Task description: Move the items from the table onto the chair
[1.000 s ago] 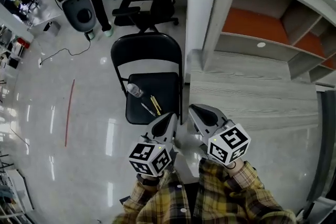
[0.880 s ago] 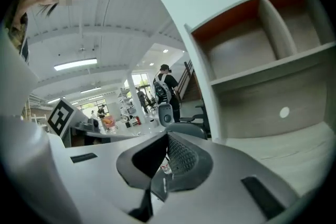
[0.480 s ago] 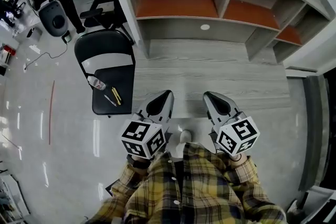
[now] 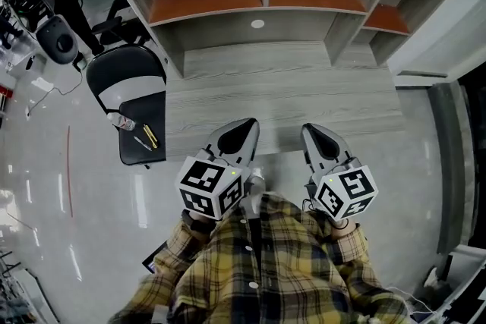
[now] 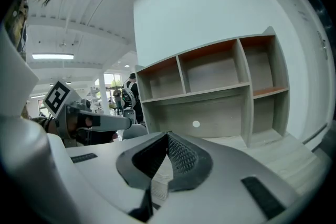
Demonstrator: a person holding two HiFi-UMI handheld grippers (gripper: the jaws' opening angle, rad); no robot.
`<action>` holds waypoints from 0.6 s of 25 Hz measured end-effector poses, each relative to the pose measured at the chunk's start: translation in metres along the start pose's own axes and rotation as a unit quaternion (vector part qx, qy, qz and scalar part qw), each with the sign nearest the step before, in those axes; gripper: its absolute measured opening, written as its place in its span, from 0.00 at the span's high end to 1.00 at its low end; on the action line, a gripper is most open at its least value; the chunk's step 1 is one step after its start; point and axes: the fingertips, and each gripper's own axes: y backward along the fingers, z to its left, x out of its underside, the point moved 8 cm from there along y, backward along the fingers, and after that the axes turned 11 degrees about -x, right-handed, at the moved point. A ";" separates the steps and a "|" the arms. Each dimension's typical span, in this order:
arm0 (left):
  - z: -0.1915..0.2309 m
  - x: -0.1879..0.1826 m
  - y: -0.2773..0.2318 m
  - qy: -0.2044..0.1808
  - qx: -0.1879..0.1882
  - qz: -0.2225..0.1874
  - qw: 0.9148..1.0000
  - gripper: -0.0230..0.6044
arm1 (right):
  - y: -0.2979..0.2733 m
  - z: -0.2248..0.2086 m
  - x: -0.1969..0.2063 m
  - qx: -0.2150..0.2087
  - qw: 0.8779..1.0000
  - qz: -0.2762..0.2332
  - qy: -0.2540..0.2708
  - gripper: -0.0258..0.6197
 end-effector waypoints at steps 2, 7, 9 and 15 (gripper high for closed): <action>-0.005 -0.002 -0.004 -0.007 0.009 0.001 1.000 0.96 | 0.002 -0.001 0.001 0.009 1.000 -0.002 -0.001 0.93; -0.010 -0.003 -0.014 -0.023 0.035 0.010 0.999 0.96 | -0.001 -0.002 0.004 0.028 1.000 -0.003 -0.007 0.93; -0.010 -0.004 -0.017 -0.027 0.041 0.013 0.999 0.96 | -0.003 -0.004 0.004 0.031 0.999 -0.001 -0.008 0.93; 0.001 -0.011 -0.023 -0.033 0.049 0.017 0.998 0.96 | -0.017 -0.006 0.003 0.035 0.999 0.003 -0.015 0.93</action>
